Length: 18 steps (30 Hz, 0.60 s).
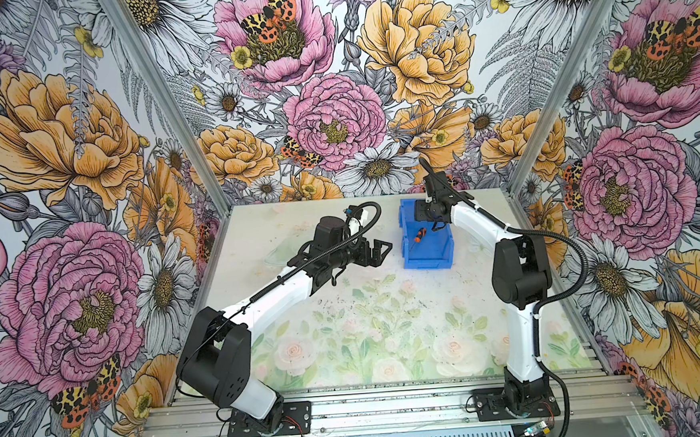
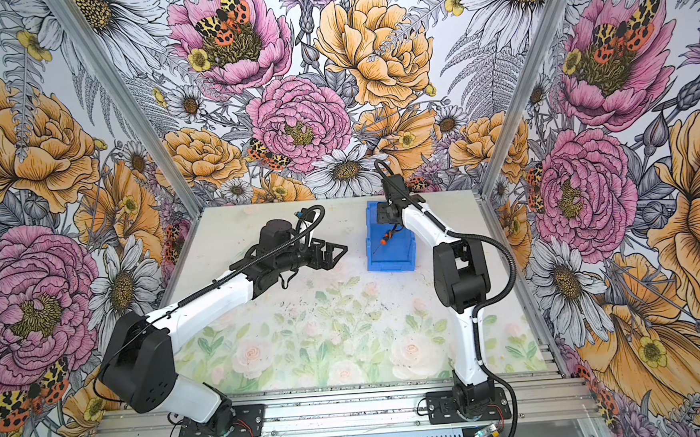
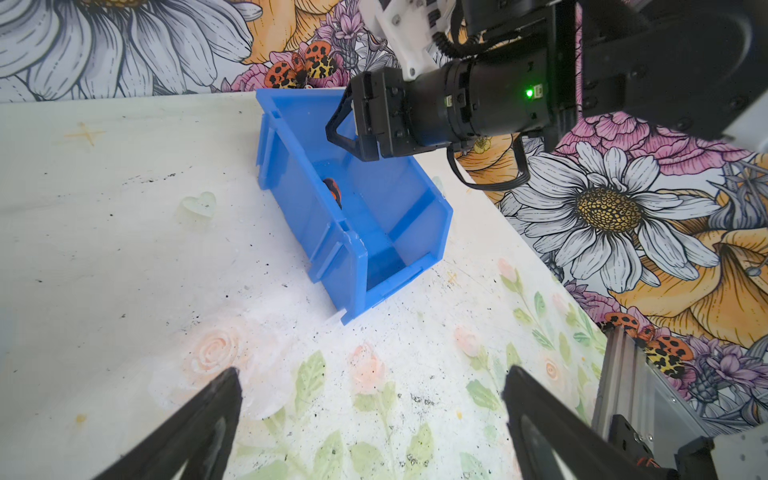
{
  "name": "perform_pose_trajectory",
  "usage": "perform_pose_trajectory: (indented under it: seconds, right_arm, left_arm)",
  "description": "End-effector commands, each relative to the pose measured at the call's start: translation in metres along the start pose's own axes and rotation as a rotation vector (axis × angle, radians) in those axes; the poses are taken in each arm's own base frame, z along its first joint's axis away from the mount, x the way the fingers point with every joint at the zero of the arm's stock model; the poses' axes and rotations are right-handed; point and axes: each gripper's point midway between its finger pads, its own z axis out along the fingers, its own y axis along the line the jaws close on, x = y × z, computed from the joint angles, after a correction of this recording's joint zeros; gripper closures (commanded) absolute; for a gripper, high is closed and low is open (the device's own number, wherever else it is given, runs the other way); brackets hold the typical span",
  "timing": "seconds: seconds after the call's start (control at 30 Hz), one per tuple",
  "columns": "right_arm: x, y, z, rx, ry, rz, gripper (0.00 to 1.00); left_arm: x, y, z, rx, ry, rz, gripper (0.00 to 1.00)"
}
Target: Put the screwdriver in the bin
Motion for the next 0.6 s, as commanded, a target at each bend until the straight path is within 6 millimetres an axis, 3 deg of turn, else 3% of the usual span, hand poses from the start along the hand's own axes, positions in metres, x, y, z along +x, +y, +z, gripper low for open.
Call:
perform_pose_trajectory:
  seconds: [0.0, 0.07, 0.1, 0.13, 0.23, 0.4, 0.47, 0.57]
  right_arm:
    - [-0.038, -0.007, -0.046, 0.018, -0.125, 0.018, 0.24]
    - [-0.041, -0.01, -0.062, 0.03, -0.147, 0.014, 0.14]
    - [-0.04, -0.012, -0.071, 0.042, -0.158, 0.007, 0.03]
    - [-0.037, -0.016, -0.077, 0.059, -0.16, 0.001, 0.01]
    - [-0.025, -0.033, -0.104, 0.117, -0.19, -0.001, 0.0]
    - [0.006, -0.07, -0.156, 0.213, -0.278, 0.034, 0.01]
    - [0.027, -0.086, -0.169, 0.217, -0.305, 0.055, 0.0]
    - [0.061, -0.12, -0.174, 0.295, -0.34, 0.125, 0.0]
  left_arm:
    - [-0.014, 0.017, -0.021, -0.066, -0.06, 0.001, 0.02]
    - [-0.015, 0.033, -0.031, -0.143, -0.082, -0.009, 0.01]
    - [-0.016, 0.043, -0.037, -0.193, -0.095, -0.015, 0.01]
    - [-0.016, 0.053, -0.044, -0.24, -0.108, -0.016, 0.01]
    - [-0.011, 0.083, -0.069, -0.358, -0.141, -0.005, 0.01]
    - [0.007, 0.151, -0.12, -0.673, -0.206, -0.049, 0.01]
    - [0.015, 0.172, -0.142, -0.779, -0.211, -0.041, 0.01]
    - [0.019, 0.186, -0.171, -0.82, -0.355, 0.005, 0.01]
